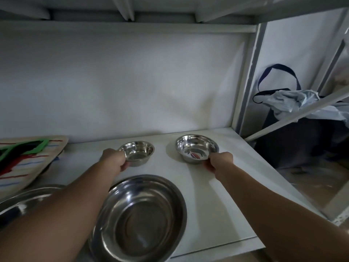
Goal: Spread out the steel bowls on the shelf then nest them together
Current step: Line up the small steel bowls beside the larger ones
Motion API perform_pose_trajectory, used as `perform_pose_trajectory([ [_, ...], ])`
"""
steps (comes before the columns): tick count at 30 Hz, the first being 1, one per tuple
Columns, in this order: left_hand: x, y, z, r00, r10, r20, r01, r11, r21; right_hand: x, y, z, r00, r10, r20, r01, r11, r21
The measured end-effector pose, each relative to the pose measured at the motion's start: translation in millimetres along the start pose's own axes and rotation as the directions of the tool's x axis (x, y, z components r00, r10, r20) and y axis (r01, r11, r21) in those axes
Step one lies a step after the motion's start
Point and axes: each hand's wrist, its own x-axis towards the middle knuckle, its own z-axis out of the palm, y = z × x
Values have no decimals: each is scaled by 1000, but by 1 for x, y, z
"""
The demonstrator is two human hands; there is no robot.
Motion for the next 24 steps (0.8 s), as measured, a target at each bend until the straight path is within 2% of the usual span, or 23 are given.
perform_pose_trajectory([
  [3,-22,16,-7,998,67,-21,-68,997,-39,-23,-5,-30,999,-28,24,28,1000,-1],
  [11,-141,49,-33,972,202,119,-178,966,-189,-122,33,-125,993,-48,107,54,997,-55],
  [19,-219,40,-31,966,213,150,-189,969,-160,-147,80,-140,993,-26,112,25,1000,9],
  [24,-236,37,-27,969,195,154,-176,976,-130,-143,91,-139,995,-6,99,11,999,-49],
])
